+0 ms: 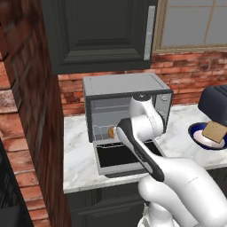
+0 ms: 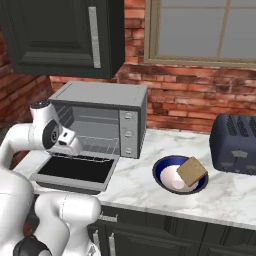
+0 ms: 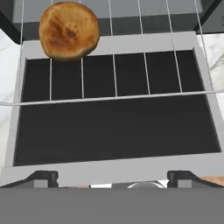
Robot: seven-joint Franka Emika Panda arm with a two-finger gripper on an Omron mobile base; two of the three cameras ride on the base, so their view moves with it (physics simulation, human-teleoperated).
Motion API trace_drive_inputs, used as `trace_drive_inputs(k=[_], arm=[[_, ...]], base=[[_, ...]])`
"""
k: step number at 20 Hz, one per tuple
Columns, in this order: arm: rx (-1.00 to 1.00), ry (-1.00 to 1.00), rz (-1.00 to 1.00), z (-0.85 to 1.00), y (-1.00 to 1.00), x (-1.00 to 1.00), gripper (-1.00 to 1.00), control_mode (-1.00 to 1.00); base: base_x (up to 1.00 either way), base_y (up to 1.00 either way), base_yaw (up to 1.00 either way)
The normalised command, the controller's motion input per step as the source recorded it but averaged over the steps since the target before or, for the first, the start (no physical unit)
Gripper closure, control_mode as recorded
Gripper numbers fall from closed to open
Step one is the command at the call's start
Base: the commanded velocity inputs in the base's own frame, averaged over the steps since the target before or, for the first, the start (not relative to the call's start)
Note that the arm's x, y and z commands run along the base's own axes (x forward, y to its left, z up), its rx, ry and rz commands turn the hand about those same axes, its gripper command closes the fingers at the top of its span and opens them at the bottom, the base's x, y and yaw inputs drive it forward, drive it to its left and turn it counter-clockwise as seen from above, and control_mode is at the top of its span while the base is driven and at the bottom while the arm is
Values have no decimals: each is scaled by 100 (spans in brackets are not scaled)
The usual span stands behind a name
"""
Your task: Pick up the heated bread from the toaster oven and place it in the bowl. Then move the bread bowl to the dining counter.
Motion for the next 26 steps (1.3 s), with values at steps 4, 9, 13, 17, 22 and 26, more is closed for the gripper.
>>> trace_drive_inputs(k=[4,9,13,17,22,26], arm=[[-3,-29,0,74,11,27,-100,-100],[0,-13,1,4,2,28,-100,-100],[0,0,0,-2,0,12,-100,-100],[0,0,0,-6,7,19,-100,-100],[0,0,-1,-1,24,37,-100,-100],[0,0,0,-11,19,24,-100,-100]], base=[[0,0,0],[0,0,0],[0,0,0],[0,0,0],[0,0,0],[0,0,0]])
